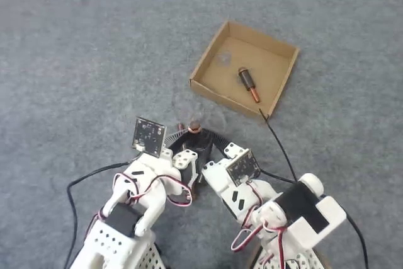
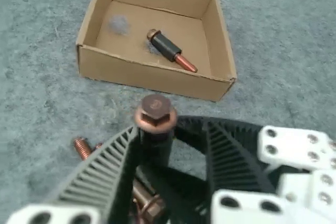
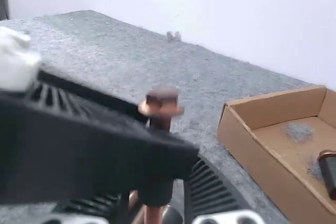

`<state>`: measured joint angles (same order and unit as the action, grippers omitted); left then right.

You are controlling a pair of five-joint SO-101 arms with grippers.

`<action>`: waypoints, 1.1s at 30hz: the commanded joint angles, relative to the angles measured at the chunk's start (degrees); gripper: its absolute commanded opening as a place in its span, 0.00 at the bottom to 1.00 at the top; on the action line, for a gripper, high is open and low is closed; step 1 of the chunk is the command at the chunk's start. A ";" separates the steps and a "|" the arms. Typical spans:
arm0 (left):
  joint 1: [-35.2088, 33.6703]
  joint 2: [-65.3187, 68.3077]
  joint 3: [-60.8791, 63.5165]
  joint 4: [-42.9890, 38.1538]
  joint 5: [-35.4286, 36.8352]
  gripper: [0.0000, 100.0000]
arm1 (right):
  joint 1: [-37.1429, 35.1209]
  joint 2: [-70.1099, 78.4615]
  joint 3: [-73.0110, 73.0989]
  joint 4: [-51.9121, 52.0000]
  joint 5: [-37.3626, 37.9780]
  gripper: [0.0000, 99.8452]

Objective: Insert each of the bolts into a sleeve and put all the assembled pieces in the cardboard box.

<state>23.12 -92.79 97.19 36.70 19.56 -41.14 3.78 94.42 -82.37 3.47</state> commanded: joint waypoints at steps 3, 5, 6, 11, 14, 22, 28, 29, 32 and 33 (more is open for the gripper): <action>-2.99 -0.62 -4.09 0.35 1.76 0.20 | 1.19 -0.40 -0.97 -1.36 0.53 0.01; -3.60 -0.62 -5.14 1.85 2.37 0.20 | 1.19 -0.40 -0.97 -1.36 0.53 0.01; -3.43 -0.62 -5.93 2.99 2.37 0.20 | 1.19 -0.40 -0.97 -1.36 0.53 0.01; -3.25 -0.70 -10.68 6.68 2.37 0.20 | 1.19 -0.40 -1.05 -1.27 0.53 0.01; -4.57 -0.70 -14.37 7.21 2.37 0.20 | 1.19 -0.40 -1.05 -1.27 0.62 0.01; -18.37 -0.70 -19.38 6.86 6.68 0.20 | 1.27 -0.40 -1.05 -1.27 0.62 0.01; -29.10 -0.70 -18.86 4.84 6.51 0.01 | 1.27 -0.40 -1.05 -1.27 0.62 0.01; -30.42 -0.70 -18.33 4.31 6.51 0.01 | 1.54 -0.40 -1.05 -1.27 0.62 0.01; -32.97 -0.70 -16.13 3.60 6.51 0.01 | 2.95 -0.48 -1.05 -1.45 0.62 0.01; -33.58 -0.70 -15.43 3.69 6.51 0.01 | 3.30 -0.66 -1.05 -1.54 0.62 0.01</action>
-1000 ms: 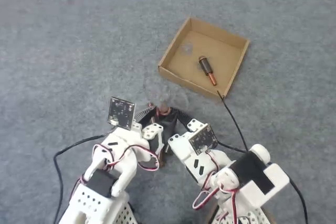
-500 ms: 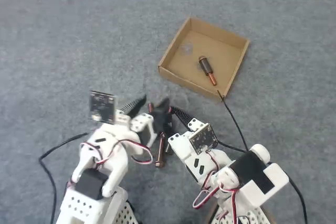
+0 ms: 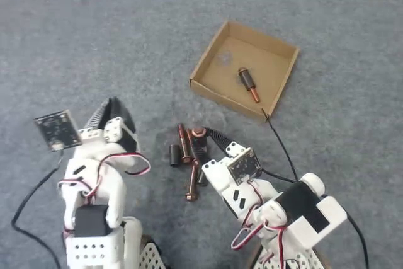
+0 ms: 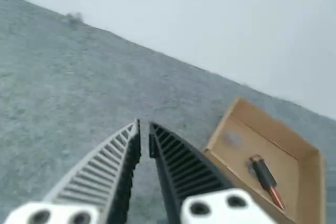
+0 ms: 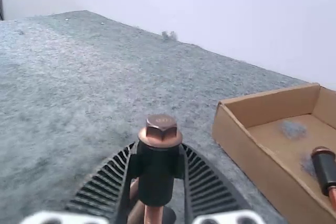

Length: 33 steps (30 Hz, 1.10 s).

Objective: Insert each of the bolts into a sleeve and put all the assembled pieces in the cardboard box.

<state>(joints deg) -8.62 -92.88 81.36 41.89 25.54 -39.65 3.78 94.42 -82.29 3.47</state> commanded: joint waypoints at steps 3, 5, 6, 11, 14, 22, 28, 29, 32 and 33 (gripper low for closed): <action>-3.87 -0.62 3.56 -1.32 0.44 0.01 | 1.89 -0.66 -0.88 -1.71 0.62 0.01; -5.54 -0.62 5.49 -1.23 0.35 0.01 | 1.89 -0.84 -0.70 -1.80 0.70 0.01; -6.68 -0.62 6.37 -1.23 0.35 0.01 | 1.89 -0.92 -0.53 -1.80 0.88 0.01; -11.25 -0.62 11.38 -1.23 -10.20 0.01 | 2.24 -0.92 -0.09 -1.89 1.05 0.01; -12.57 -0.62 14.64 -1.23 -19.52 0.01 | 2.95 -1.01 0.18 -1.89 1.58 0.01; -15.21 -0.53 15.69 5.63 -25.67 0.01 | 3.65 -1.01 1.93 -1.89 5.98 0.01; -14.86 -0.53 15.60 9.76 -25.67 0.01 | 9.63 -1.01 1.93 -6.02 5.89 0.01; -14.86 -0.53 15.60 10.11 -25.67 0.01 | 11.12 -1.01 1.93 -7.52 5.80 0.01; -14.86 -0.53 15.60 11.52 -25.67 0.01 | 14.64 -1.01 1.93 -10.24 5.71 0.01; -14.86 -0.53 15.60 11.60 -25.67 0.01 | 15.08 -1.01 1.93 -10.68 5.71 0.01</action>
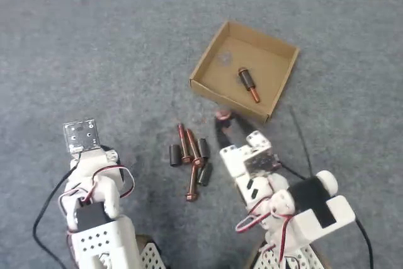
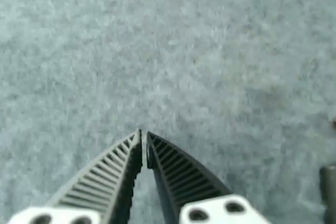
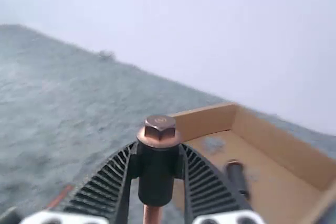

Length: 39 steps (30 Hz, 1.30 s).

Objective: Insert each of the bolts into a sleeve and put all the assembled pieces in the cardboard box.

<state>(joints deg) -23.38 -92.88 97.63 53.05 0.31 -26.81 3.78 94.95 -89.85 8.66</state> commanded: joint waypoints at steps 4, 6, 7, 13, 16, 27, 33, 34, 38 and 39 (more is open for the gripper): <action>-0.09 -0.18 -0.66 0.62 -2.81 0.01 | 2.24 -1.10 1.32 -3.21 0.79 0.01; -0.09 -0.18 -0.66 0.62 -4.31 0.01 | 2.68 -1.10 0.70 -3.21 0.79 0.01; -0.09 -0.18 -0.66 0.62 -4.57 0.01 | 3.03 -1.10 0.09 -3.21 0.79 0.01; -0.09 -0.18 -0.66 0.62 -4.66 0.01 | 8.48 -1.10 -5.10 -2.59 0.79 0.01; -0.09 -0.18 -0.66 0.62 -4.75 0.01 | 11.82 -1.10 -8.00 0.57 0.79 0.01; -0.09 -0.18 -0.66 0.62 -4.75 0.01 | 21.58 -1.10 -23.82 22.11 -4.92 0.01; 0.00 -0.18 -0.66 0.53 -4.75 0.01 | 24.57 -1.01 -36.22 42.59 -7.65 0.01; 0.00 -0.18 -0.66 0.53 -4.75 0.01 | 24.84 -1.01 -38.86 47.34 -8.35 0.01; 0.00 -0.18 -0.66 0.44 -4.75 0.01 | 24.31 -0.40 -49.58 66.86 -11.52 0.01; 0.00 -0.18 -0.66 0.44 -4.75 0.01 | 23.87 -0.40 -51.96 70.99 -12.13 0.01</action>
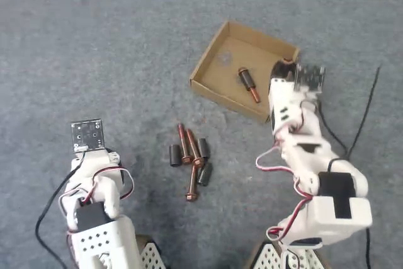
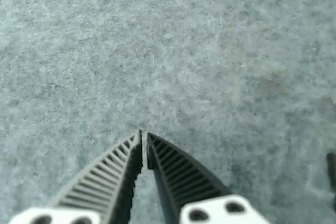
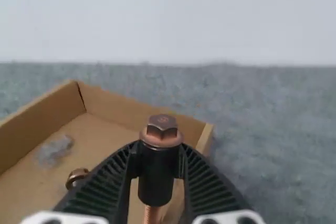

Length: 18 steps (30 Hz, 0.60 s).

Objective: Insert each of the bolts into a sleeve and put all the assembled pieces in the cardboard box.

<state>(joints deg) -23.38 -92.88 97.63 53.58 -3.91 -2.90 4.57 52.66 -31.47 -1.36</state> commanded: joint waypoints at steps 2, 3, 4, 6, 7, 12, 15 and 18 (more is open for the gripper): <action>0.00 -0.18 -0.66 -0.09 -0.53 0.01 | -0.48 -1.19 -13.89 19.38 -2.37 0.01; 0.00 -0.18 -0.66 -0.09 -0.53 0.01 | -0.75 -1.19 -15.65 21.93 -2.37 0.01; 0.00 -0.18 -0.66 -0.09 -0.53 0.01 | -1.36 -1.19 -17.49 24.31 -2.29 0.01; 0.00 -0.18 -0.66 -0.09 -0.53 0.01 | -2.24 -0.75 -20.48 28.62 -1.93 0.01; 0.00 -0.18 -0.66 -0.09 -0.53 0.01 | -2.86 0.04 -22.15 30.73 -1.76 0.01; 0.00 -0.18 -0.66 -0.09 -0.53 0.01 | -6.11 8.48 -33.41 44.79 3.16 0.01; 0.00 -0.18 -0.66 0.00 -0.53 0.01 | -6.20 14.46 -41.23 53.41 2.29 0.01; 0.00 -0.18 -0.66 0.00 -0.53 0.01 | -5.93 19.30 -48.26 59.65 0.79 0.01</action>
<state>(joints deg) -23.38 -92.88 97.63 53.58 -3.91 -8.44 22.77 13.27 22.95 0.31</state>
